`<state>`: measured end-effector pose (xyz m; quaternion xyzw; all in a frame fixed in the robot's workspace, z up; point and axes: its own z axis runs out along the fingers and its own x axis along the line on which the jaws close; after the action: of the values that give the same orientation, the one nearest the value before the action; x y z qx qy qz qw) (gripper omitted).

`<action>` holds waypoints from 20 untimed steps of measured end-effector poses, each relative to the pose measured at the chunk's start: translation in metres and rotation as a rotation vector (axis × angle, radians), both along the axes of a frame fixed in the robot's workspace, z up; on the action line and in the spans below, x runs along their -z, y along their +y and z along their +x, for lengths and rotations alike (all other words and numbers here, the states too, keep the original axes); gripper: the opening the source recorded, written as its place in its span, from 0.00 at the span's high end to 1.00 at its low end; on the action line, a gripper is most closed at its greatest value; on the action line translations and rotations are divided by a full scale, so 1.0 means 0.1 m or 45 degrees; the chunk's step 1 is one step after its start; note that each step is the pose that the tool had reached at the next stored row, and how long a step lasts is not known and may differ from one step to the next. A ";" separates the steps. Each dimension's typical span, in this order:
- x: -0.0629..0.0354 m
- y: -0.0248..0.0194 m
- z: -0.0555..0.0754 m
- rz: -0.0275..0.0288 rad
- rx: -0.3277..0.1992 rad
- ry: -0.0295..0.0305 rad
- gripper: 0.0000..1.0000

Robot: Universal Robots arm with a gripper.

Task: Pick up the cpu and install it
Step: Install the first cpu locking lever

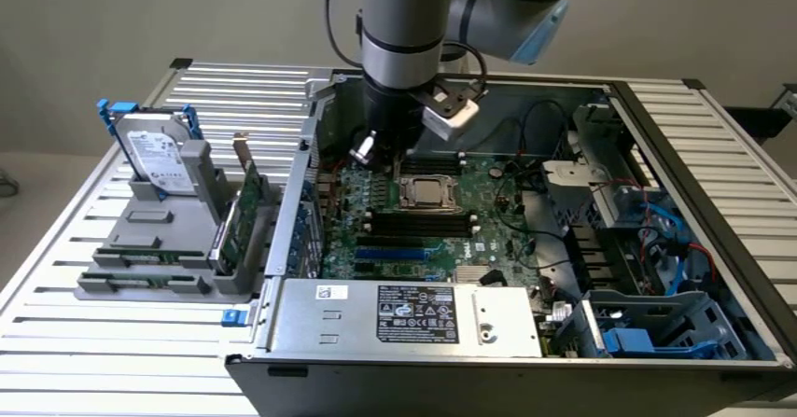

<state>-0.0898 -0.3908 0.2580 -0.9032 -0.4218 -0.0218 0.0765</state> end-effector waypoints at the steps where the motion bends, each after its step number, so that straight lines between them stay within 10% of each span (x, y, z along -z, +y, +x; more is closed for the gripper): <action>1: -0.002 0.000 0.00 -0.0001 -0.024 0.0001 0.89; 13: -0.023 0.000 0.00 -0.0002 -0.292 -0.0053 0.89; 20: -0.023 0.000 0.00 -0.0018 -0.432 -0.0315 0.89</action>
<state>-0.0898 -0.3908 0.2603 -0.8186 -0.5693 -0.0194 0.0733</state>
